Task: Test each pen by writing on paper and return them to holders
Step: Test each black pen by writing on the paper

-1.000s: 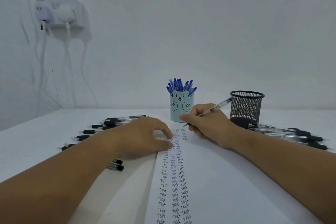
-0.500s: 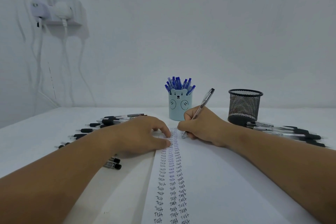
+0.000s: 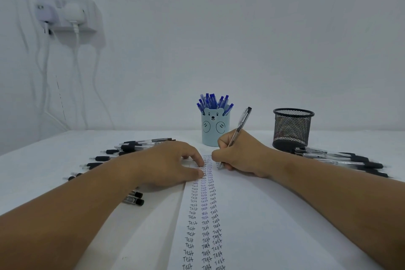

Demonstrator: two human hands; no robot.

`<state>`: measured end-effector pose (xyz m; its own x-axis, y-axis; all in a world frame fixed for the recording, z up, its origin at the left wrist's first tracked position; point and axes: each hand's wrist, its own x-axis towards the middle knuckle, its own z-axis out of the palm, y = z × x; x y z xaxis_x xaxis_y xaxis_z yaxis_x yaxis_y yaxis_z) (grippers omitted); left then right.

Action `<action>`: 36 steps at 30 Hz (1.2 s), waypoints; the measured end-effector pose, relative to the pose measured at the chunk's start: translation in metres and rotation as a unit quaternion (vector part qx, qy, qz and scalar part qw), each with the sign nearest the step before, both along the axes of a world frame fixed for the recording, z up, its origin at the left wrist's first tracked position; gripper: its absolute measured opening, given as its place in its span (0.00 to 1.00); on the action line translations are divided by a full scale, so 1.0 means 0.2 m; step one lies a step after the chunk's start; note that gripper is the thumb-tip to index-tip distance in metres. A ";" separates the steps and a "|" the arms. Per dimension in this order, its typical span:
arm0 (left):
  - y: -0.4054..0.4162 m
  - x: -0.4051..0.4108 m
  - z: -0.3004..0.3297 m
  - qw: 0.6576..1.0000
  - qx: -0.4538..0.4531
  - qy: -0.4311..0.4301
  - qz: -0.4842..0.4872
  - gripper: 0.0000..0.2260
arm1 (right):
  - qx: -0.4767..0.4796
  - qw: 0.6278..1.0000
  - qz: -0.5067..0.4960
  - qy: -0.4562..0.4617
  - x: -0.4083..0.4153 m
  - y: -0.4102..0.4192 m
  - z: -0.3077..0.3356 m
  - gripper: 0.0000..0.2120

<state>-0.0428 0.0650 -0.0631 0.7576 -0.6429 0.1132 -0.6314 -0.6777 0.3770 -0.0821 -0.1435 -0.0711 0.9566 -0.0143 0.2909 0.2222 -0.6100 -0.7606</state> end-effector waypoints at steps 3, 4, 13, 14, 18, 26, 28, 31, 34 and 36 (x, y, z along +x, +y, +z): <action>0.00 0.01 0.00 1.000 0.000 -0.001 -0.007 0.10 | 0.008 1.000 -0.003 -0.007 0.00 0.00 0.00 0.17; 0.00 0.01 0.00 1.000 0.002 -0.002 -0.009 0.12 | 0.011 1.000 -0.003 -0.010 0.00 0.00 0.00 0.17; 0.00 0.02 -0.01 1.000 0.005 -0.008 -0.010 0.10 | -0.009 1.000 0.000 -0.018 0.01 0.00 -0.01 0.17; 0.00 0.02 -0.01 1.000 0.005 -0.008 -0.009 0.10 | -0.013 1.000 -0.003 -0.022 0.01 0.00 -0.01 0.17; 0.00 0.01 0.00 1.000 0.003 -0.008 -0.004 0.09 | 0.001 1.000 -0.001 -0.023 0.02 -0.01 -0.01 0.17; 0.00 0.00 0.00 1.000 0.008 -0.004 -0.002 0.09 | -0.018 0.999 0.000 -0.036 0.03 -0.01 -0.02 0.19; 0.00 -0.01 0.01 1.000 0.008 -0.006 0.002 0.08 | -0.023 0.999 -0.006 -0.044 0.03 -0.02 -0.02 0.20; -0.01 -0.02 0.01 1.000 0.013 -0.008 0.009 0.09 | -0.026 0.999 -0.002 -0.045 0.03 -0.03 -0.02 0.20; -0.01 -0.02 0.01 1.000 0.018 -0.006 0.009 0.09 | -0.025 0.999 0.002 -0.038 0.04 -0.03 -0.03 0.19; -0.01 -0.03 0.01 1.000 0.019 -0.006 0.010 0.09 | -0.031 0.999 0.000 -0.040 0.04 -0.03 -0.02 0.19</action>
<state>-0.0481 0.0633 -0.0603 0.7693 -0.6313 0.0982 -0.6218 -0.7044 0.3423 -0.0744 -0.1489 -0.0758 0.9300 0.0055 0.3675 0.2809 -0.6554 -0.7011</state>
